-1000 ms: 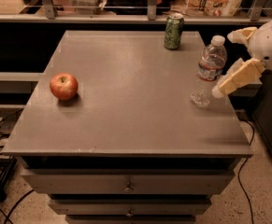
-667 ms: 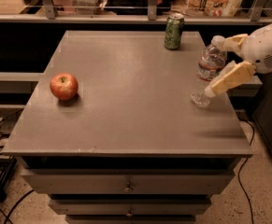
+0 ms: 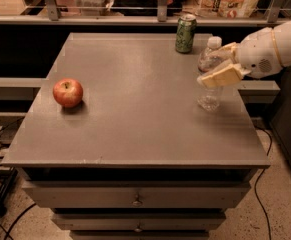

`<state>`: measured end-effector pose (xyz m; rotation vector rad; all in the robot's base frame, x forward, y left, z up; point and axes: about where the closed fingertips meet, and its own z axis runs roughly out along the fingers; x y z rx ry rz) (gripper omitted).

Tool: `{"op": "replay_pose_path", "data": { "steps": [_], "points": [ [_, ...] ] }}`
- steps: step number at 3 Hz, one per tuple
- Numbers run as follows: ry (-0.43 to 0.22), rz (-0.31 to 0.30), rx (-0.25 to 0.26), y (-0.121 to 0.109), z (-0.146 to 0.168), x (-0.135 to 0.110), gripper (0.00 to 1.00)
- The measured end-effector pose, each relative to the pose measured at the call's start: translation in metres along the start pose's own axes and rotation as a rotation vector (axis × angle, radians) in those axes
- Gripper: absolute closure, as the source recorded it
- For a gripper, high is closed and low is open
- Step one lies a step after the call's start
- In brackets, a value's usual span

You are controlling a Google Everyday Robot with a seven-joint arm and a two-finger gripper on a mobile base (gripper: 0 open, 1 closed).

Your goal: Knock water bottle over

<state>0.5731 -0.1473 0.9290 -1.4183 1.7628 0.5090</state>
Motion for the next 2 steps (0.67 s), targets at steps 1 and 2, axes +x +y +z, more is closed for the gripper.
{"op": "replay_pose_path", "data": {
  "steps": [1, 2],
  "points": [
    [0.105, -0.095, -0.022, 0.008, 0.018, -0.026, 0.99],
    [0.338, -0.262, -0.056, 0.027, 0.048, -0.047, 1.00]
  ]
}}
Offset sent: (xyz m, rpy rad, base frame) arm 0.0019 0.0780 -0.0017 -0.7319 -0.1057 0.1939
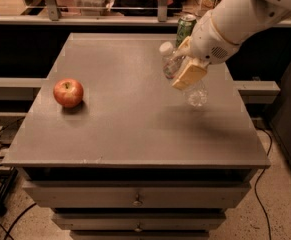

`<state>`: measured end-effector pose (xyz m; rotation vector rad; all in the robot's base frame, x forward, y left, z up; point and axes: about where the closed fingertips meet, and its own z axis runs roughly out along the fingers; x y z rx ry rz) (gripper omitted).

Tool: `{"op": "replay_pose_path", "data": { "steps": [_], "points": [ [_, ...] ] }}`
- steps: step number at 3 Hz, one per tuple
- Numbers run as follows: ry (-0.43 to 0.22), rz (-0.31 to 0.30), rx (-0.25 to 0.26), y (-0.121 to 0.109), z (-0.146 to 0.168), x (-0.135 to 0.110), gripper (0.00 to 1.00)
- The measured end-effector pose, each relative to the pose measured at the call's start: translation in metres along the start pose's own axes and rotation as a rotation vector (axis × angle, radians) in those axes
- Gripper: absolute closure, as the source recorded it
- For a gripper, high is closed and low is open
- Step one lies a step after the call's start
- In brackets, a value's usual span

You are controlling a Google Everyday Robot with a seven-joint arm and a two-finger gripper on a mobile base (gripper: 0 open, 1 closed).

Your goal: Knock water bottle over

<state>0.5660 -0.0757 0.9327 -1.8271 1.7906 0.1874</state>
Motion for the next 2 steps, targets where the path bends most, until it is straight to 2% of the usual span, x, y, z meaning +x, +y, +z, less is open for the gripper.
{"op": "replay_pose_path", "data": {
  "steps": [1, 2],
  "points": [
    [0.258, -0.126, -0.041, 0.006, 0.028, -0.003, 0.90],
    [0.632, -0.155, -0.148, 0.022, 0.092, 0.051, 0.13]
  ]
}}
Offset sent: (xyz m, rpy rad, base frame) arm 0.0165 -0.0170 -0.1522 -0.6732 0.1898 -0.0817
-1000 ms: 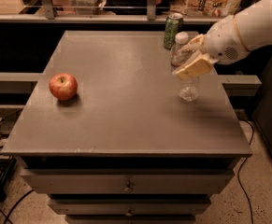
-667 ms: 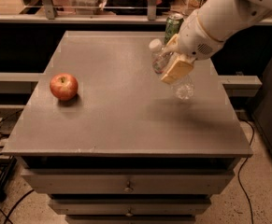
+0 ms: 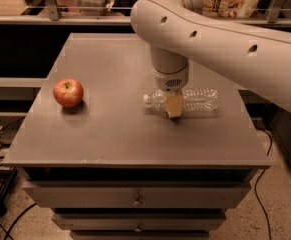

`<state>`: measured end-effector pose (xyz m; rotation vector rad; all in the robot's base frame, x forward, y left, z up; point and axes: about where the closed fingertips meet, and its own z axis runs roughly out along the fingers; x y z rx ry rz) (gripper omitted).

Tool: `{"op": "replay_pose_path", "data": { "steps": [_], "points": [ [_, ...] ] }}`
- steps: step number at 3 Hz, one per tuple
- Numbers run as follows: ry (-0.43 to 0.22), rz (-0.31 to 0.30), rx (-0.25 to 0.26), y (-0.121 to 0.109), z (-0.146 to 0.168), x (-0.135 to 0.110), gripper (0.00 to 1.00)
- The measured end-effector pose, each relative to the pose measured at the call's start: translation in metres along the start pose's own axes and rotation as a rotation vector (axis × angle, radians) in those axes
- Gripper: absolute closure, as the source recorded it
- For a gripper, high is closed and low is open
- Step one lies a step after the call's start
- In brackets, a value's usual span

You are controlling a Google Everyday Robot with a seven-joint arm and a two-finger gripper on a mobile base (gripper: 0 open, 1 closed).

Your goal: Knock water bottle over

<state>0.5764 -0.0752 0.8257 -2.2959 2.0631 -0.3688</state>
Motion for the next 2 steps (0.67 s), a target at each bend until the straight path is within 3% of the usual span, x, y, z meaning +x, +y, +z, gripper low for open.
{"op": "replay_pose_path", "data": {
  "steps": [1, 2],
  "points": [
    [0.000, 0.000, 0.000, -0.0014, -0.0073, 0.0012, 0.00],
    [0.000, 0.000, 0.000, -0.0014, -0.0073, 0.0012, 0.00]
  ]
}}
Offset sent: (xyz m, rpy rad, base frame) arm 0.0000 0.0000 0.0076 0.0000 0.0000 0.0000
